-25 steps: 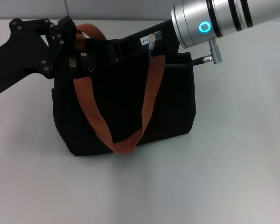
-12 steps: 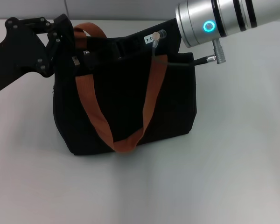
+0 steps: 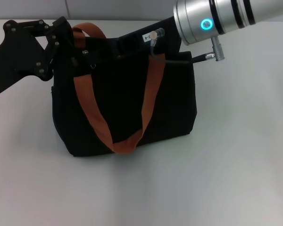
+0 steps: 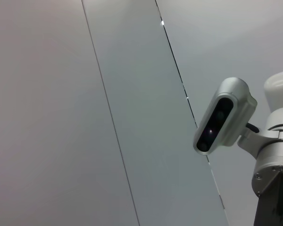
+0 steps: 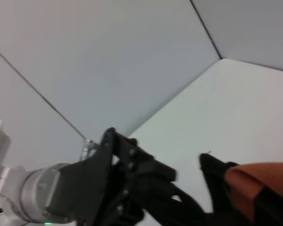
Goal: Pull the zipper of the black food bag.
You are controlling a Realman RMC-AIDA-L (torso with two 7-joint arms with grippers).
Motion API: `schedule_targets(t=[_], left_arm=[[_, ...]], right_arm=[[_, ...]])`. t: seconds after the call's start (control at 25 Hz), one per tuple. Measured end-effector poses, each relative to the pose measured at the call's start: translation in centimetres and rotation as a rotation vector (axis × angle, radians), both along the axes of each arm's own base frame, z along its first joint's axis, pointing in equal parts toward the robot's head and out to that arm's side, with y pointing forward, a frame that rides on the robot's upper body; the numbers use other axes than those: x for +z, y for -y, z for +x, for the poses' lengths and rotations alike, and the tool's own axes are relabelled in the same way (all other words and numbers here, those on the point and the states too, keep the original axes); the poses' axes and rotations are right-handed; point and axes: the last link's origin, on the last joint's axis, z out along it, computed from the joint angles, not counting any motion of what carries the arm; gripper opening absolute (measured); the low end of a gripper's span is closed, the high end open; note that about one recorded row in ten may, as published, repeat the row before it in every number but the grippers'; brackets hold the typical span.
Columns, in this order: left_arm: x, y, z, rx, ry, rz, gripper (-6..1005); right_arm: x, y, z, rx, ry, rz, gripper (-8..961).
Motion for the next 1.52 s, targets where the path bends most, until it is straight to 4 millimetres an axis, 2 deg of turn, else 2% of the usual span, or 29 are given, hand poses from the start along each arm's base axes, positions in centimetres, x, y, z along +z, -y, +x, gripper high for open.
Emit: schedule_targets(t=[0.16, 0.88, 1.32, 1.52], left_arm=[[0.00, 0.07, -0.04, 0.000, 0.001, 0.000, 71], [0.05, 0.29, 0.03, -0.010, 0.007, -0.003, 74], [0.08, 0.33, 0.14, -0.016, 0.014, -0.001, 76], [0.22, 0.36, 0.07, -0.012, 0.020, 0.006, 76]], right_arm=[[-0.21, 0.60, -0.85, 0.015, -0.024, -0.041, 202], [-0.79, 0.67, -0.41, 0.004, -0.009, -0.040, 202], [-0.76, 0.66, -0.27, -0.004, -0.009, -0.039, 62], [-0.36, 0.33, -0.05, -0.019, -0.019, -0.026, 81]])
